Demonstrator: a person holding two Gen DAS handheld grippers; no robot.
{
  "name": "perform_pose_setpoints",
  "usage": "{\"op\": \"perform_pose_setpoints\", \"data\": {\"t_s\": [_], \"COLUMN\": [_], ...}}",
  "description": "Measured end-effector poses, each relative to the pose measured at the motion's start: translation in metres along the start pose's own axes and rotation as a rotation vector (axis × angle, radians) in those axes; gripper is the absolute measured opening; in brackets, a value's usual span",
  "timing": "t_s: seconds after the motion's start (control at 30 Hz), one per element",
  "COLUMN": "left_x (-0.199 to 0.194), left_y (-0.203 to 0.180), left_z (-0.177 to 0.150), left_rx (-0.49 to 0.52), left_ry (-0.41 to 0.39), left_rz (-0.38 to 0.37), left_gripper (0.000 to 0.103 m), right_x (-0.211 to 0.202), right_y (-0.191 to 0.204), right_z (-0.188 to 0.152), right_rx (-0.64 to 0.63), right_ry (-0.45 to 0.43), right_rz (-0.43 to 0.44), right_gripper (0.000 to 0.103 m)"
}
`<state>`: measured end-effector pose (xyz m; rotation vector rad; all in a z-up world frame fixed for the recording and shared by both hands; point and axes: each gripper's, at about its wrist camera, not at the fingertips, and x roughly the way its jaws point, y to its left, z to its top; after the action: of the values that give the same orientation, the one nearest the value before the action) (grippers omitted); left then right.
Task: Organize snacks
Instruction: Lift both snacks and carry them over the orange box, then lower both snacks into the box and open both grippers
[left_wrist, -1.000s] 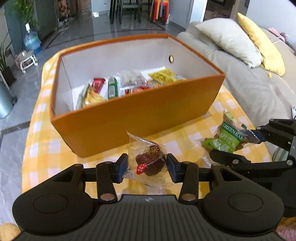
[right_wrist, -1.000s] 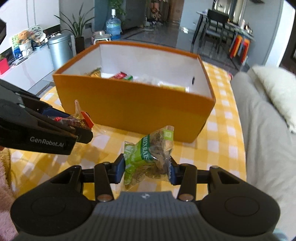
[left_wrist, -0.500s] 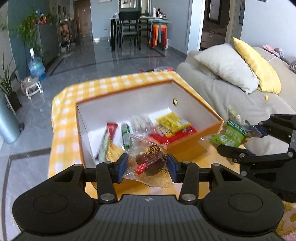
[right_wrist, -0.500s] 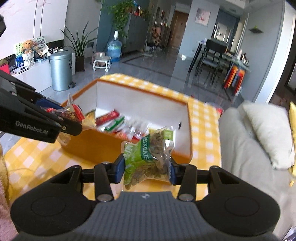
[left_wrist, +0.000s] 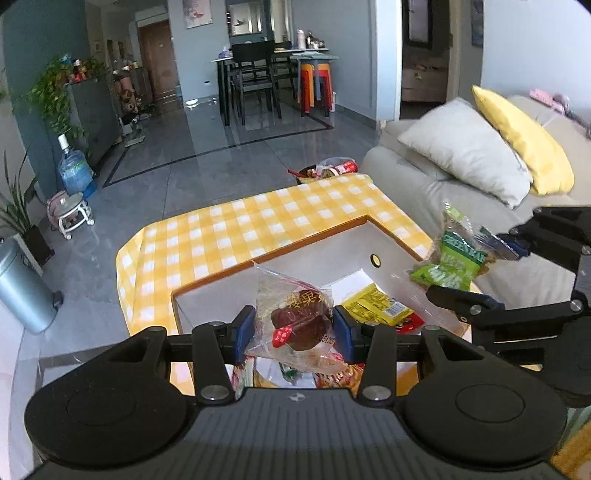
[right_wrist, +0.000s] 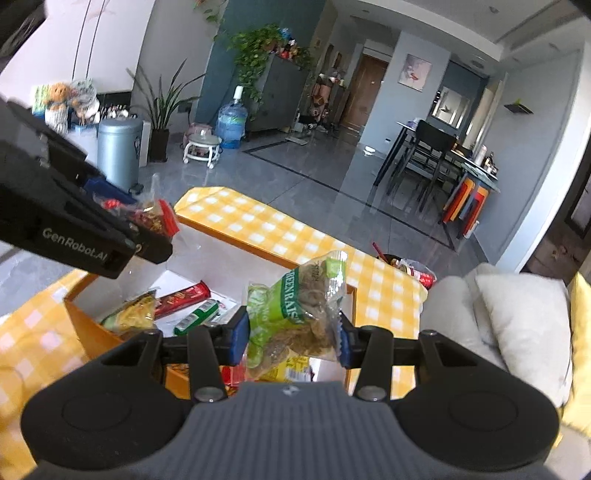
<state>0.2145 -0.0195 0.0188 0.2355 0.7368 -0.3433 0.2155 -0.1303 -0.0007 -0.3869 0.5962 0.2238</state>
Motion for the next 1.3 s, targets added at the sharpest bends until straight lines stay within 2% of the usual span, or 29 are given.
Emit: {"op": "perform_pose_setpoints", "data": {"t_s": [0.2, 0.5, 0.9, 1.17, 1.3], "left_x": [0.034, 0.09, 0.142, 0.172, 0.175], "left_y": [0.005, 0.018, 0.021, 0.022, 0.02], "left_z": [0.005, 0.002, 0.001, -0.007, -0.008], "left_rx": [0.01, 0.045, 0.042, 0.026, 0.028], "left_ry": [0.083, 0.229, 0.357, 0.444, 0.448], "left_rz": [-0.035, -0.002, 0.0, 0.009, 0.002], "left_gripper": [0.051, 0.051, 0.051, 0.051, 0.051], "right_x": [0.034, 0.092, 0.162, 0.19, 0.197], "right_y": [-0.002, 0.003, 0.018, 0.023, 0.021], "right_z": [0.006, 0.006, 0.0, -0.007, -0.011], "right_rx": [-0.092, -0.185, -0.293, -0.346, -0.333], "right_ry": [0.051, 0.142, 0.24, 0.311, 0.348], "right_rz": [0.002, 0.024, 0.024, 0.036, 0.052], "right_gripper": [0.044, 0.044, 0.044, 0.044, 0.045]}}
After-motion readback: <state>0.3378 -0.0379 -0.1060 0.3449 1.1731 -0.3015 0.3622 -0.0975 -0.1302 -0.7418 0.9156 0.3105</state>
